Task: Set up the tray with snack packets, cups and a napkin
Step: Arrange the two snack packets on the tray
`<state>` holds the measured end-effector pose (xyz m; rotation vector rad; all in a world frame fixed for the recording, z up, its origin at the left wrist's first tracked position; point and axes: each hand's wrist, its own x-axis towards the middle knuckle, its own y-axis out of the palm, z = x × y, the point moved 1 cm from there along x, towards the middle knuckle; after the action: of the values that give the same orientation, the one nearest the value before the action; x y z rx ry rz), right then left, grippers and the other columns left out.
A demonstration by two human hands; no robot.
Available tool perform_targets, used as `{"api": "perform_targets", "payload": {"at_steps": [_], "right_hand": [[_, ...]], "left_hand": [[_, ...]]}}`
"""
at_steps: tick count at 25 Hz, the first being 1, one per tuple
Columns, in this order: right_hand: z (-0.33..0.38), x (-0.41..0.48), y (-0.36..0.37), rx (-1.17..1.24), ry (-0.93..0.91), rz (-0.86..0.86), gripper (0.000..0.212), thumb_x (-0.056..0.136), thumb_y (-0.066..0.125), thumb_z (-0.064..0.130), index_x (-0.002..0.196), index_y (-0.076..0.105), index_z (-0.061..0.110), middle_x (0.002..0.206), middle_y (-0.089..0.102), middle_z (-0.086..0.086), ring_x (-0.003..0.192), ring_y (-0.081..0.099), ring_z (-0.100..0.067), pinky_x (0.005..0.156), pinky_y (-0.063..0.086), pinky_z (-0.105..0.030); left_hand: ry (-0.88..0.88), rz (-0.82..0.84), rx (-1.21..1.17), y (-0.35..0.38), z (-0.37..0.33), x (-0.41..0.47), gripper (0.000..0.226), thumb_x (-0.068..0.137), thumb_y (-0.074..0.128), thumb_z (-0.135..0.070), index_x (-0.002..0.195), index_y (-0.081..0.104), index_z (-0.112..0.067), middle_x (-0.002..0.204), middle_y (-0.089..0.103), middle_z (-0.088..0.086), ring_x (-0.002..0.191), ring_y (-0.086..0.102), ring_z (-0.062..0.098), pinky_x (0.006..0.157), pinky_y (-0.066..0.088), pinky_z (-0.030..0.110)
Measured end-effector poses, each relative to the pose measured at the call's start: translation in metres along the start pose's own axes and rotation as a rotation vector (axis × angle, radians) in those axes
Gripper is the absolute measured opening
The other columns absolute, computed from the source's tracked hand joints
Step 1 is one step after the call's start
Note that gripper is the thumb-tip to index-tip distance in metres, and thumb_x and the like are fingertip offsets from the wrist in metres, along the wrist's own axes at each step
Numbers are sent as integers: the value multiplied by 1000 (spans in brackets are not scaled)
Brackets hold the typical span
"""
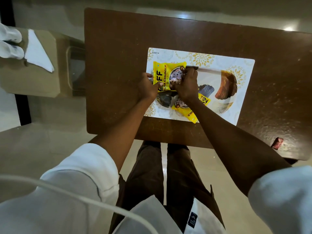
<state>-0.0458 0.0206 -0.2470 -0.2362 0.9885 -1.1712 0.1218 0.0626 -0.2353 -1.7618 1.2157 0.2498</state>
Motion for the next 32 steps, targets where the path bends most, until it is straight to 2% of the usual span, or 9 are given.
{"api": "perform_targets", "payload": {"at_steps": [2, 5, 14, 17, 20, 23, 25, 27, 32], "right_hand": [[2, 4, 2, -86, -33, -16, 63, 74, 87, 22, 119, 47, 6, 123, 52, -15, 106, 59, -38, 71, 44, -37], [8, 7, 4, -131, -158, 12, 36, 86, 71, 16, 114, 52, 4, 119, 58, -17, 99, 60, -40, 69, 42, -40], [23, 11, 3, -39, -97, 163, 29, 74, 57, -11, 99, 65, 1, 107, 64, -21, 93, 65, -37, 75, 53, -50], [8, 10, -17, 167, 4, 111, 12, 86, 68, 3, 97, 71, 3, 92, 75, -9, 83, 72, -22, 79, 59, -42], [-36, 1, -51, 113, 45, -44, 22, 92, 71, 29, 100, 70, 8, 95, 73, -2, 83, 66, -14, 81, 55, -37], [-62, -4, -57, -120, 5, 66, 41, 91, 69, 50, 96, 64, 10, 96, 67, -9, 89, 62, -25, 78, 50, -40], [-63, -4, -54, -182, -17, 184, 52, 87, 69, 61, 96, 61, 10, 92, 64, -9, 84, 58, -25, 74, 47, -40], [-63, 1, -58, -214, -8, 300, 58, 84, 71, 66, 97, 60, 11, 86, 63, -5, 78, 57, -22, 69, 44, -38], [-65, -12, -57, 137, 186, 568, 44, 76, 87, 44, 61, 59, 14, 52, 53, 7, 47, 50, -5, 54, 35, -28]], "left_hand": [[292, -118, 226, 0, -1, -6, 47, 79, 86, -23, 112, 53, -16, 112, 61, 5, 97, 60, 22, 76, 51, 37], [574, 77, 427, 11, -15, -5, 29, 86, 72, -9, 110, 57, -17, 116, 58, 6, 106, 59, 27, 78, 53, 46], [462, 198, 576, 13, -26, 11, 41, 80, 74, -5, 116, 61, -20, 127, 55, 6, 120, 51, 30, 86, 52, 48], [456, 141, 456, 10, -18, -4, 28, 86, 75, -17, 110, 62, -18, 117, 59, 6, 110, 56, 28, 84, 52, 45], [151, 142, 234, 26, -8, -43, 25, 97, 65, -37, 99, 63, -12, 104, 70, 7, 94, 66, 26, 77, 53, 39], [-488, 320, -136, 40, 10, -78, 39, 97, 62, -45, 107, 68, -8, 111, 76, 18, 85, 71, 32, 76, 55, 38], [-727, 451, -392, 46, 10, -92, 47, 97, 65, -44, 128, 61, -8, 124, 70, 19, 106, 70, 35, 93, 56, 46], [-753, 458, -510, 59, 3, -99, 51, 96, 69, -36, 137, 57, -8, 134, 66, 16, 124, 64, 33, 103, 51, 45], [-605, 229, -563, 65, 1, -104, 45, 89, 80, -19, 128, 65, -3, 128, 71, 17, 118, 68, 33, 85, 53, 39]]}}
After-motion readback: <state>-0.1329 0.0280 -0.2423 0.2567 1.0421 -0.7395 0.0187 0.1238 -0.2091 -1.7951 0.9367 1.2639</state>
